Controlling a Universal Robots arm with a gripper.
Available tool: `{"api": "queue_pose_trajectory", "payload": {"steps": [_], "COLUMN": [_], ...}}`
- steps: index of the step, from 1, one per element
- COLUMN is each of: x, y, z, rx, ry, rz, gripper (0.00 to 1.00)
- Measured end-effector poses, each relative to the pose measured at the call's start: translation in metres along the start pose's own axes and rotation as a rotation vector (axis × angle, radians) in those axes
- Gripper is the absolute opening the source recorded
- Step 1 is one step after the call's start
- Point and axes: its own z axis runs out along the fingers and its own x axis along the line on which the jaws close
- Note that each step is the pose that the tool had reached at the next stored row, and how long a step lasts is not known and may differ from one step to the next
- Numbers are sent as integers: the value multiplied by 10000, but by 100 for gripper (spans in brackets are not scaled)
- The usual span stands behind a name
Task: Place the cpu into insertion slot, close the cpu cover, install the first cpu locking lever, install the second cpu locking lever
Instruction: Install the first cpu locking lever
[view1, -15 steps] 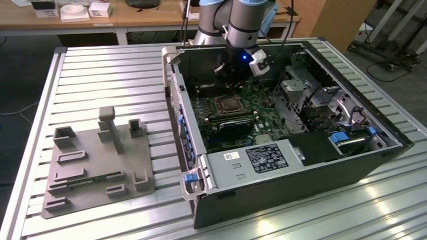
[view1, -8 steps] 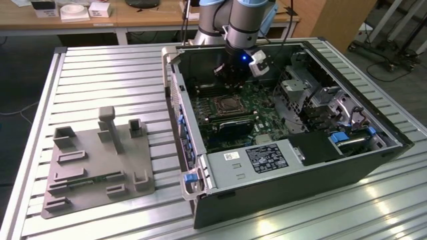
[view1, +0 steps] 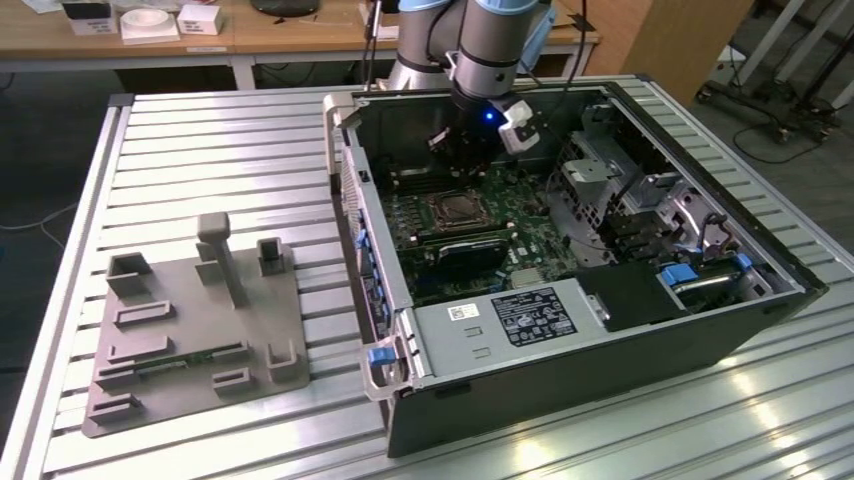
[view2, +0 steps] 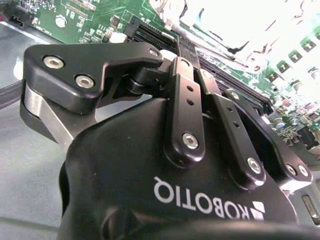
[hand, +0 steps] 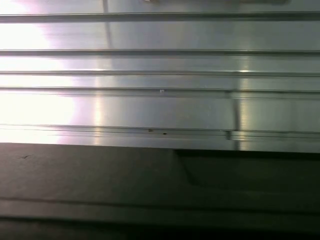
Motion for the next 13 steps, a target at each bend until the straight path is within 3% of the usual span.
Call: {"api": "queue_pose_trajectory", "payload": {"steps": [13], "x": [-1], "y": [-10], "z": [-19], "rx": [-2], "ry": [-1], "rz": [0], "gripper": [11]}}
